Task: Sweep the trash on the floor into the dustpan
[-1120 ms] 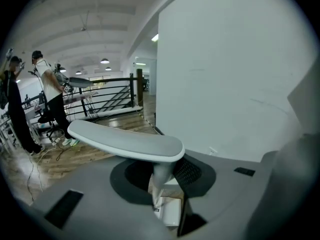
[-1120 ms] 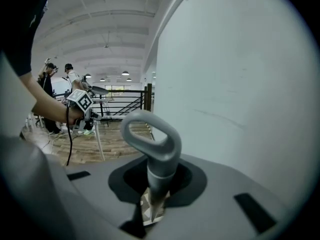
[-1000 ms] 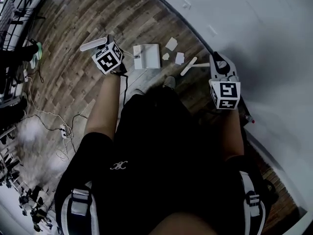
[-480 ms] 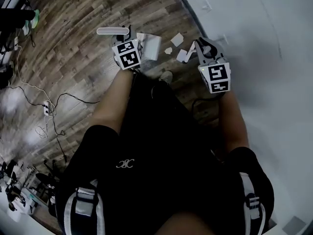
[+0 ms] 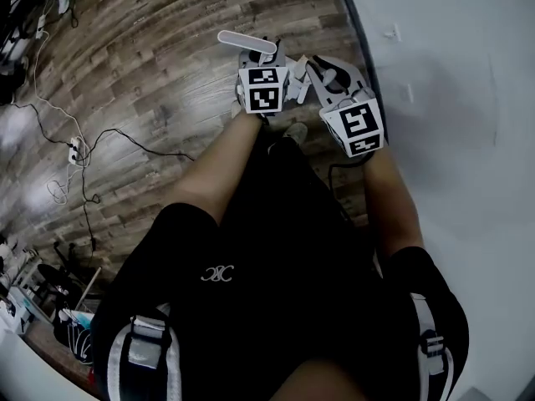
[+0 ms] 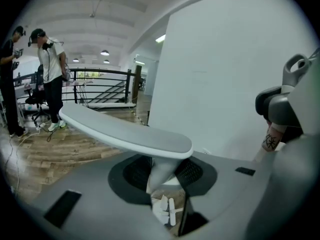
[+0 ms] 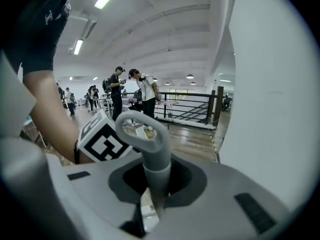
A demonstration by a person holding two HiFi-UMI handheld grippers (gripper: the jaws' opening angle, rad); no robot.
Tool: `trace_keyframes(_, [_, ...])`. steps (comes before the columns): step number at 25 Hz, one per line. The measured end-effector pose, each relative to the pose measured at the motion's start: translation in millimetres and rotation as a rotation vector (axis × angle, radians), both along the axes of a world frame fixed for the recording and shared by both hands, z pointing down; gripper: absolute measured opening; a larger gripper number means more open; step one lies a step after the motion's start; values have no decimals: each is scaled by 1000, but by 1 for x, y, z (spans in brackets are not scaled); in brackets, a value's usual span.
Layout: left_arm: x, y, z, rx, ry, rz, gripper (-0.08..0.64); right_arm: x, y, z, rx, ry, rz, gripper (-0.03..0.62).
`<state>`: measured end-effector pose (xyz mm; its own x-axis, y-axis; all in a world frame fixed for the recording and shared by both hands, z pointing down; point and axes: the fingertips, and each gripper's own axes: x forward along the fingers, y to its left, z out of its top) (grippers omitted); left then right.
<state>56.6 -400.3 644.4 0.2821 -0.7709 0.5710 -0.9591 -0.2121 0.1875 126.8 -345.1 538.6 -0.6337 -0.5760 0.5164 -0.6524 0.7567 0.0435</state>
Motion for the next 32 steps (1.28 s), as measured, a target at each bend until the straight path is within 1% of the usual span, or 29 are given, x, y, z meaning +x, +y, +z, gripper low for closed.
trace_keyframes(3, [-8, -2, 0, -7, 18, -2, 117, -7, 0, -13, -3, -46, 21, 57])
trace_keyframes(5, [-11, -3, -1, -11, 35, -7, 120, -2, -2, -22, -5, -68, 57, 57])
trace_keyframes(9, [-15, -4, 0, -24, 50, 5, 121, 18, -2, -42, -3, -79, 124, 57])
trace_keyframes(18, [-11, 5, -3, -28, 57, 19, 124, 55, 30, -74, 27, -39, 167, 57])
trace_keyframes(22, [-14, 6, -5, -44, 0, 57, 115, 67, 39, -82, 46, -16, 199, 57])
trace_keyframes(24, [-20, 4, -5, -54, -18, 48, 111, 78, 39, -83, 49, 4, 236, 57])
trace_keyframes(28, [-37, -5, -9, -71, -29, -5, 104, 106, 35, -83, 42, 37, 332, 57])
trace_keyframes(30, [-43, -10, -16, -71, -25, -32, 103, 121, 35, -85, 39, 50, 378, 57])
trace_keyframes(32, [-46, -14, -27, -64, -29, -37, 103, 135, 35, -88, 39, 60, 427, 57])
